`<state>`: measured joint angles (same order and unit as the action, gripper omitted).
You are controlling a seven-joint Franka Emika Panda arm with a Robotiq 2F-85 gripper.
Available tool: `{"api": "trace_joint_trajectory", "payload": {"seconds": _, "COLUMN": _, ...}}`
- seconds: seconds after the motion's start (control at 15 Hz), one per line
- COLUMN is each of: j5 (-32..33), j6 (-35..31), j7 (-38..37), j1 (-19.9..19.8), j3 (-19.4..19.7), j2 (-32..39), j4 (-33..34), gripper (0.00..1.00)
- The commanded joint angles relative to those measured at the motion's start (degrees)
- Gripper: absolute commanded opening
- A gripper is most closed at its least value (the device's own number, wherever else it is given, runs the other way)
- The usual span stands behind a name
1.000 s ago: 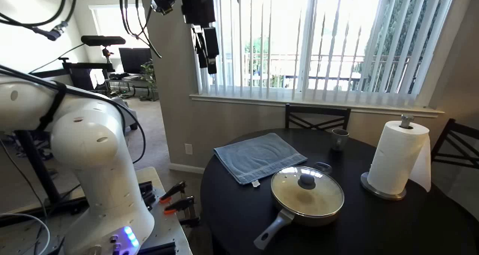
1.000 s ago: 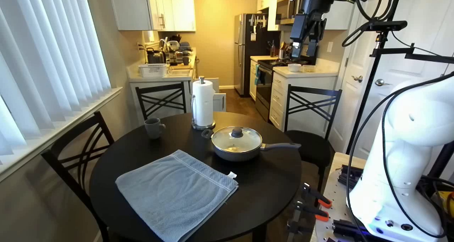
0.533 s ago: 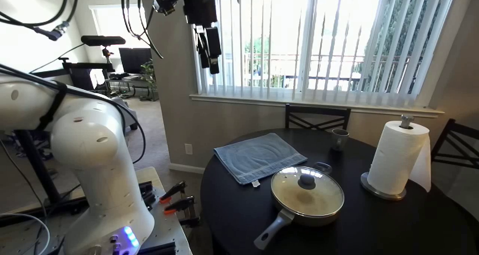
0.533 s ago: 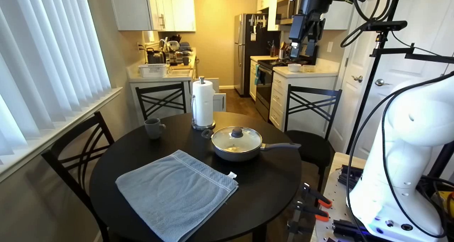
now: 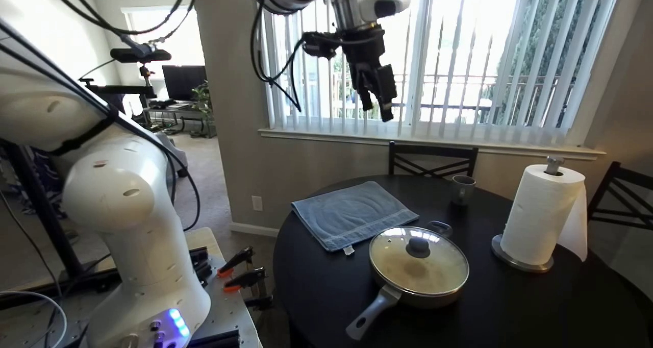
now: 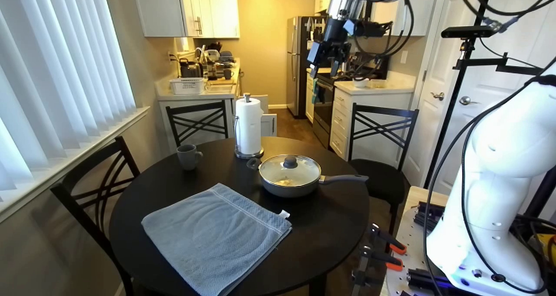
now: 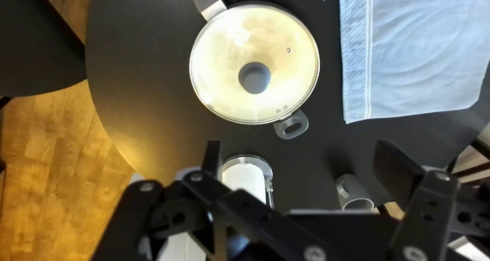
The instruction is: Remove the glass lid from the pan.
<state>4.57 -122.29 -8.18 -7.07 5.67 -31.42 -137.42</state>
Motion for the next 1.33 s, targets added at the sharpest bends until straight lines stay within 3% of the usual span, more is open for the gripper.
{"api": "trace_joint_trajectory", "payload": {"seconds": 0.0, "j5": 3.9, "j6": -10.7, "j7": -0.7, "j1": -1.2, "j3": -2.1, "j2": 14.1, "j4": 2.6, "gripper": 1.0}}
{"api": "trace_joint_trajectory", "payload": {"seconds": 0.13, "j5": 9.3, "j6": -16.0, "j7": -4.7, "j1": -2.6, "j3": -3.6, "j2": 20.4, "j4": 3.7, "gripper": 1.0}}
{"api": "trace_joint_trajectory", "payload": {"seconds": 0.4, "j5": 13.2, "j6": -15.8, "j7": -12.0, "j1": -1.4, "j3": -3.4, "j2": 29.6, "j4": 9.4, "gripper": 1.0}}
{"api": "trace_joint_trajectory", "payload": {"seconds": 0.53, "j5": 9.0, "j6": -14.7, "j7": -11.2, "j1": -0.1, "j3": -2.6, "j2": 33.6, "j4": 12.6, "gripper": 1.0}}
{"api": "trace_joint_trajectory", "payload": {"seconds": 0.8, "j5": -7.8, "j6": -12.5, "j7": -5.0, "j1": 1.0, "j3": -2.9, "j2": 41.4, "j4": 18.1, "gripper": 1.0}}
{"api": "trace_joint_trajectory", "payload": {"seconds": 0.87, "j5": -2.8, "j6": -14.8, "j7": -7.6, "j1": 1.5, "j3": -1.8, "j2": 38.2, "j4": 14.7, "gripper": 1.0}}
{"api": "trace_joint_trajectory", "payload": {"seconds": 1.27, "j5": -3.5, "j6": -14.9, "j7": -7.4, "j1": 1.8, "j3": -1.4, "j2": 39.5, "j4": 15.8, "gripper": 1.0}}
